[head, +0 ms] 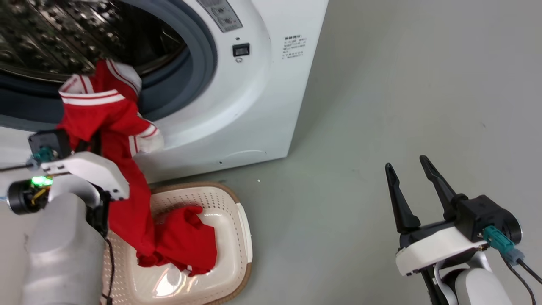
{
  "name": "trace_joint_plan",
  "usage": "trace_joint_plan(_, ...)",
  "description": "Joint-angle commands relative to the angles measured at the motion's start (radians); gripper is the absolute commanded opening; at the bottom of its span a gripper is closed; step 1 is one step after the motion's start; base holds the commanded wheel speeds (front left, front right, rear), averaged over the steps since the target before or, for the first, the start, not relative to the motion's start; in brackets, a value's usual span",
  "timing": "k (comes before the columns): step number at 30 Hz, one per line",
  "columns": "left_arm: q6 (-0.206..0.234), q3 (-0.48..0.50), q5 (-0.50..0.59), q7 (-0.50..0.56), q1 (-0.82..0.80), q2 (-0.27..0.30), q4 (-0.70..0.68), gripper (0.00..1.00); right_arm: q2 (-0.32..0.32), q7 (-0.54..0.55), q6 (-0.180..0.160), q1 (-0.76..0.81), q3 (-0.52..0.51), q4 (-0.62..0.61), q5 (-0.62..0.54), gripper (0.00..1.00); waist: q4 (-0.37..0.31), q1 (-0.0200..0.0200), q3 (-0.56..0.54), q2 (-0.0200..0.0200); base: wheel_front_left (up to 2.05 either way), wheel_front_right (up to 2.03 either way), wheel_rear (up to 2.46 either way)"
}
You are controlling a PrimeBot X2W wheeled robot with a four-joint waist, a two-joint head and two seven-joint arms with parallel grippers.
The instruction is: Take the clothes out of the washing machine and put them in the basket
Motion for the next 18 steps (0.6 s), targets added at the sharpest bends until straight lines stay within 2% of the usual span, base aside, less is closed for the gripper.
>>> trace_joint_plan(1, 0.005, 0.003, -0.003, -0.006, 0.035, -0.013, -0.037, 0.0, 0.001, 0.006, -0.001, 0.017, -0.007, -0.006, -0.006, 1.0, 0.028, 0.0, -0.046, 0.0, 0.0, 0.0, 0.0)
trace_joint_plan(18, 0.0, -0.039, 0.012, -0.005, 0.332, -0.158, -0.42, 0.0, 0.002, 0.074, -0.001, 0.13, -0.059, -0.068, -0.036, 1.0, 0.138, 0.0, -0.202, 0.0, 0.0, 0.0, 0.0)
